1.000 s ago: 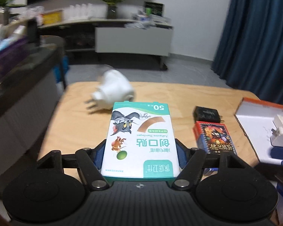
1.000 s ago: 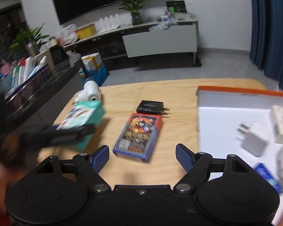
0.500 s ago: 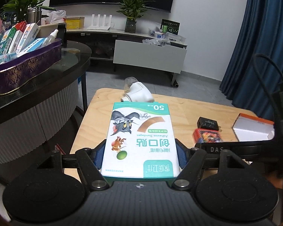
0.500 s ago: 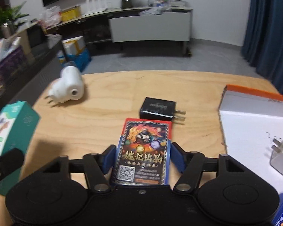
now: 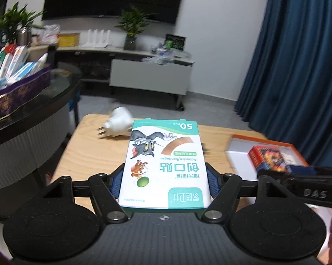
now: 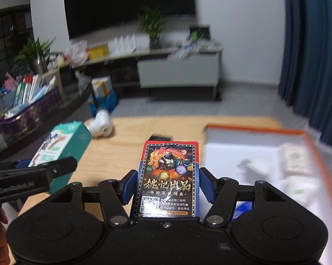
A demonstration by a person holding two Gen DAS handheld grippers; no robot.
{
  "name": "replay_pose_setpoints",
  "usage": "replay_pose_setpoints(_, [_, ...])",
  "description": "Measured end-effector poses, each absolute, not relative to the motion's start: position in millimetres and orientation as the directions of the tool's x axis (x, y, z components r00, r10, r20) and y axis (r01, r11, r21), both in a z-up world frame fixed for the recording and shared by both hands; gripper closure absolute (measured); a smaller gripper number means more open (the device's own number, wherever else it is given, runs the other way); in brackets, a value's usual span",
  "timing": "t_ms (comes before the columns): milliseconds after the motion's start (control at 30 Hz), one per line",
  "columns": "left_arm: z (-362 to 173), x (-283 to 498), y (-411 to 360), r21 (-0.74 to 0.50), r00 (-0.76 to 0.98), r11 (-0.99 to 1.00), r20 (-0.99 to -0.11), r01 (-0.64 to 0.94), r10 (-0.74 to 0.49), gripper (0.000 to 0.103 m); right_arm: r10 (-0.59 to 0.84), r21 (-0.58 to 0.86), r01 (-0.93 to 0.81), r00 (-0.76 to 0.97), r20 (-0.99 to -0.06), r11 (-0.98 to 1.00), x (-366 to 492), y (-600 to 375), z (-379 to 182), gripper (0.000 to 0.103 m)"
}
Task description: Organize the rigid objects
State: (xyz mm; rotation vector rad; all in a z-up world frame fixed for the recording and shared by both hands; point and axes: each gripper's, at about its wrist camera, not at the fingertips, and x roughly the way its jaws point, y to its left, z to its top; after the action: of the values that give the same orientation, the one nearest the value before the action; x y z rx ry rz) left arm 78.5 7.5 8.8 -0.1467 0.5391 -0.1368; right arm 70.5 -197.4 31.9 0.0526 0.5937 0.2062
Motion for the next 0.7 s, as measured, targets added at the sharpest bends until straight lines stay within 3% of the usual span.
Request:
replay_pose_setpoints(267, [38,52,-67,-0.128,0.855,0.964,-0.445,0.235,-0.267,0.031,0.075,0.107,-0.028,0.884,-0.461,0.994,4,-266,66,0.03])
replay_pose_setpoints(500, [57,45,-112,-0.159,0.848,0.944,-0.415,0.289,-0.33,0.031,0.006,0.13,0.054,0.908,-0.418,0.99,-30,-307,75,0.03])
replay_pose_setpoints(700, [44,42,-124,-0.148,0.831,0.943,-0.445,0.299,-0.333,0.031,0.006,0.149,0.059,0.914,-0.405,0.987,-33,-326,73,0.03])
